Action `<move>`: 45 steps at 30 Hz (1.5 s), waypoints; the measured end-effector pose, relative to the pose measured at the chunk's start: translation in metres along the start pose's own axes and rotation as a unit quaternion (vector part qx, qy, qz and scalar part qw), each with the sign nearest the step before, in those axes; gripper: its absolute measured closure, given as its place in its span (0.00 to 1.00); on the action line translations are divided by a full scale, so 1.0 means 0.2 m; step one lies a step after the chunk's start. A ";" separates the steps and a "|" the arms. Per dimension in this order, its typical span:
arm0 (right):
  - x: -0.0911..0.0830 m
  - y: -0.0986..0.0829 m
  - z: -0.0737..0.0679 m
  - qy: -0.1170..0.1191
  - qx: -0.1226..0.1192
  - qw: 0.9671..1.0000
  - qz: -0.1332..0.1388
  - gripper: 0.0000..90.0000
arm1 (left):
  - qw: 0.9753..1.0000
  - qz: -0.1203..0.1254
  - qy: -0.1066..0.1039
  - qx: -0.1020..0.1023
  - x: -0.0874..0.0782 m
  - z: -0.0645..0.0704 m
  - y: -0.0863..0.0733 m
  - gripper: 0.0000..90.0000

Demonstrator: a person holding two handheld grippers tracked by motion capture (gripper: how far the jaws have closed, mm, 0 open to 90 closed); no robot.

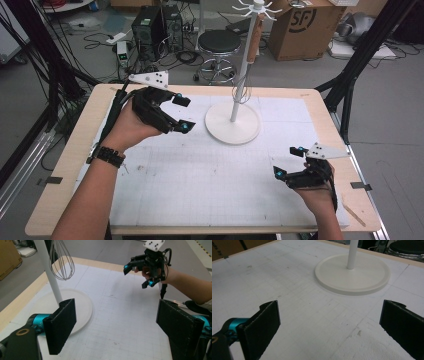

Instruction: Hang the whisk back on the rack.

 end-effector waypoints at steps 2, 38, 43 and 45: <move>0.00 0.00 0.00 0.000 0.001 1.000 0.000 0.02 | 1.000 -0.015 0.003 0.004 0.00 0.01 -0.03 0.18; 0.01 -0.01 0.00 -0.001 0.002 1.000 -0.004 0.02 | 0.998 0.021 0.053 -0.039 -0.13 0.15 -0.45 0.09; 0.01 -0.02 0.01 -0.004 0.002 1.000 -0.008 0.02 | 0.997 0.029 0.058 -0.052 -0.15 0.18 -0.57 0.08; 0.01 -0.02 0.01 -0.005 0.003 1.000 -0.010 0.02 | 0.996 0.038 0.056 -0.059 -0.15 0.19 -0.60 0.08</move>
Point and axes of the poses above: each handheld gripper's, and its own axes: x roughly forward along the jaws, y roughly out of its top, z roughly to its right, the point moved 10 cm from there along x, roughly forward along the jaws, and after that the axes turned 3 degrees about -y, right-handed, at the moved point
